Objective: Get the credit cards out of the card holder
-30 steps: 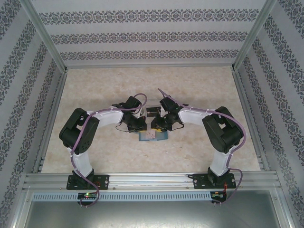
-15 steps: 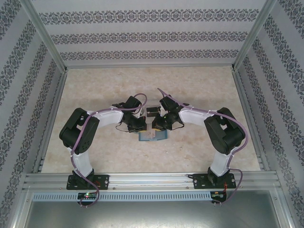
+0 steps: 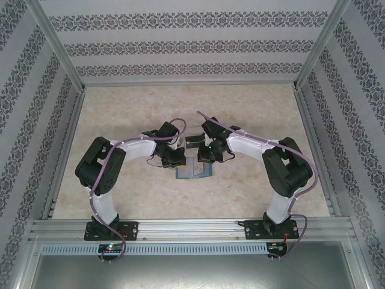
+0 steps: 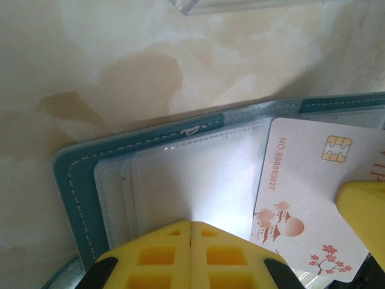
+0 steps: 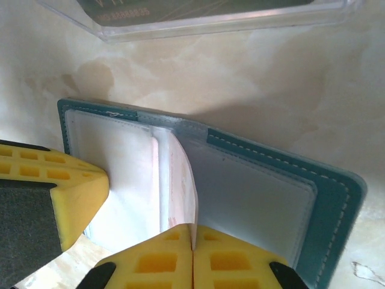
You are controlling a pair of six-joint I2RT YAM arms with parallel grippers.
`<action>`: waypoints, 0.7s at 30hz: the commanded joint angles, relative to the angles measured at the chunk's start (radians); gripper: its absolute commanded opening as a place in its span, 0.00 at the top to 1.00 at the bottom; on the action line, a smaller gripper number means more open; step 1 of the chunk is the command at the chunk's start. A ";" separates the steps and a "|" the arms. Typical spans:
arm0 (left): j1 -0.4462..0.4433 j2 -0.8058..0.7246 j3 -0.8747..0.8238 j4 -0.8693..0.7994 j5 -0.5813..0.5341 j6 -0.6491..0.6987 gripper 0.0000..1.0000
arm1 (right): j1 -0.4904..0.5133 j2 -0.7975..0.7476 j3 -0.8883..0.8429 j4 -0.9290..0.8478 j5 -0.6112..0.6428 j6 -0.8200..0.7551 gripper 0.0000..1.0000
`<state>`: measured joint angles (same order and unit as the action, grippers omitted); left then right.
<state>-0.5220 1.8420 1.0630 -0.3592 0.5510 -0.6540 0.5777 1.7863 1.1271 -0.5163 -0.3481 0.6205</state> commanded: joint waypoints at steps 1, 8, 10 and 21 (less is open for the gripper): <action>-0.009 0.049 -0.013 -0.095 -0.064 0.024 1.00 | -0.009 -0.003 0.002 -0.086 0.093 -0.033 0.91; -0.009 0.046 -0.010 -0.100 -0.065 0.022 1.00 | -0.009 0.003 -0.009 -0.039 0.025 -0.008 0.83; -0.010 0.045 -0.011 -0.099 -0.066 0.024 1.00 | -0.009 -0.002 -0.017 -0.023 0.004 0.007 0.80; -0.011 0.046 -0.008 -0.096 -0.065 0.023 1.00 | -0.004 -0.046 -0.065 0.038 -0.066 0.069 0.78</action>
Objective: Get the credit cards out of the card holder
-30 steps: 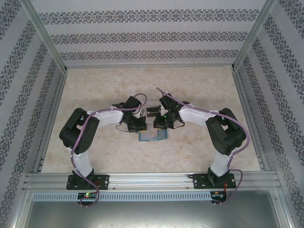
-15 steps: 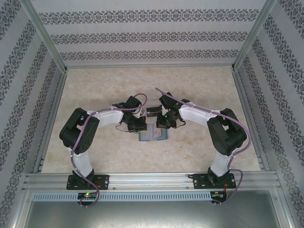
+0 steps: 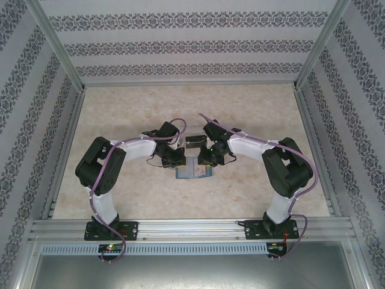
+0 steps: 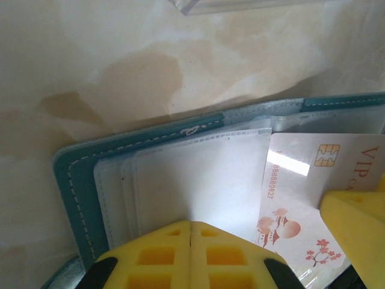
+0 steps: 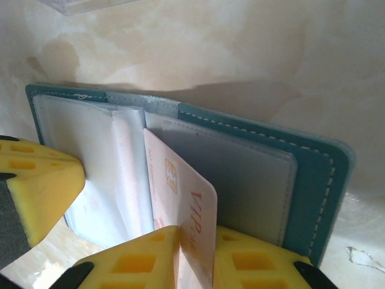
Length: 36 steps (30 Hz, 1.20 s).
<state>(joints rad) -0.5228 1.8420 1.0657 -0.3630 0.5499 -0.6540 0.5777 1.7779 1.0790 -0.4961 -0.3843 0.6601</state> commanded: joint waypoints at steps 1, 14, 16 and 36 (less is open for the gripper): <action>-0.011 0.045 -0.010 -0.091 -0.064 0.022 1.00 | -0.004 -0.041 -0.018 0.019 -0.031 0.032 0.78; -0.010 0.041 -0.006 -0.094 -0.062 0.026 1.00 | 0.010 -0.071 -0.023 0.006 -0.033 0.046 0.79; -0.010 0.038 -0.005 -0.093 -0.064 0.025 1.00 | 0.013 -0.072 -0.022 0.007 -0.032 0.048 0.81; -0.009 -0.049 0.072 -0.150 -0.066 0.031 1.00 | 0.009 -0.104 0.023 -0.039 0.000 0.020 0.92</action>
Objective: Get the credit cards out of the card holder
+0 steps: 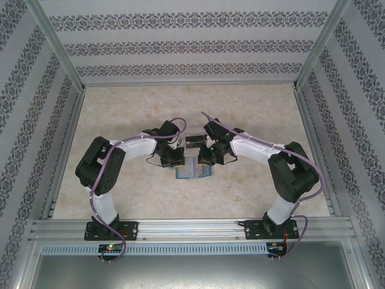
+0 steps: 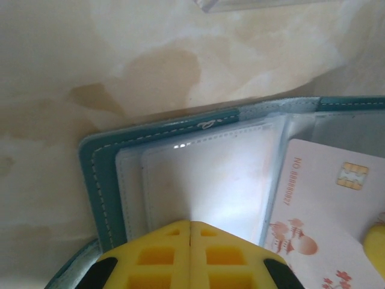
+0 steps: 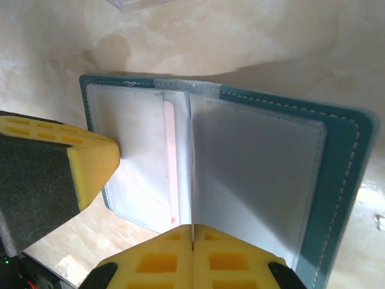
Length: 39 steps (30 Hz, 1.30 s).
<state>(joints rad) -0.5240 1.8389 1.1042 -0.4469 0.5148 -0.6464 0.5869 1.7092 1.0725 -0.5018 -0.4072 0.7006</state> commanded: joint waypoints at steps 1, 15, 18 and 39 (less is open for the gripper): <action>-0.009 -0.054 0.039 -0.073 -0.035 0.024 1.00 | -0.002 -0.038 0.032 -0.035 0.024 -0.024 0.92; -0.007 -0.144 0.006 -0.074 -0.106 0.024 1.00 | -0.013 0.030 0.279 -0.320 0.094 -0.470 1.00; -0.006 -0.157 -0.014 -0.061 -0.110 0.016 1.00 | -0.009 0.071 0.350 -0.388 0.096 -0.622 1.00; 0.008 -0.244 -0.114 -0.083 -0.156 -0.009 1.00 | -0.035 0.354 0.873 -0.691 0.292 -1.665 1.00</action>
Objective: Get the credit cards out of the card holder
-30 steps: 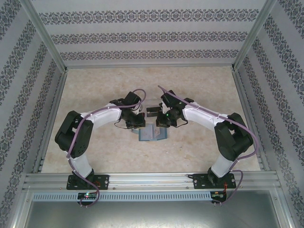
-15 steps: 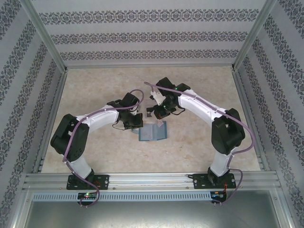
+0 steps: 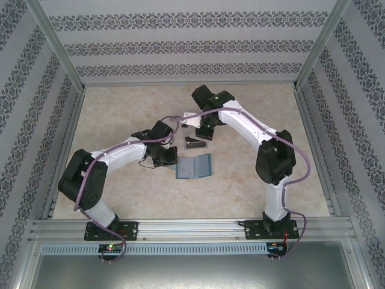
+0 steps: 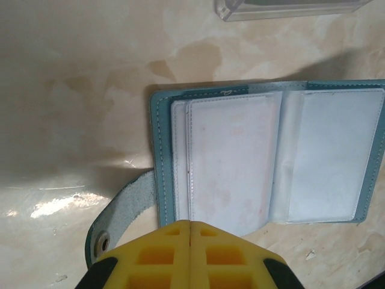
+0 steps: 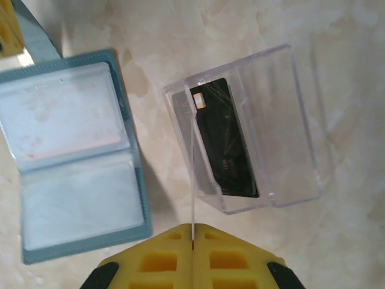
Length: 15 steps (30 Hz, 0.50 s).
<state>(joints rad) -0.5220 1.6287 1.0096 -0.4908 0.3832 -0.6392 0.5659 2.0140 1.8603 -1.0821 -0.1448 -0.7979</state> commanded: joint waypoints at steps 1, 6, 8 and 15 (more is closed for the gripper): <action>0.006 -0.039 -0.021 -0.042 -0.027 -0.018 1.00 | -0.017 0.069 0.119 -0.126 0.028 -0.182 1.00; 0.009 -0.064 -0.036 -0.055 -0.039 -0.028 1.00 | -0.022 0.180 0.313 -0.202 0.021 -0.244 1.00; 0.011 -0.065 -0.035 -0.059 -0.043 -0.029 1.00 | -0.024 0.222 0.384 -0.235 0.022 -0.261 1.00; 0.017 -0.055 -0.024 -0.063 -0.048 -0.029 1.00 | -0.023 0.344 0.555 -0.284 0.027 -0.295 1.00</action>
<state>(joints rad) -0.5152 1.5883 0.9859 -0.5171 0.3553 -0.6590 0.5453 2.3173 2.3608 -1.3014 -0.1196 -1.0485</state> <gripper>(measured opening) 0.046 0.067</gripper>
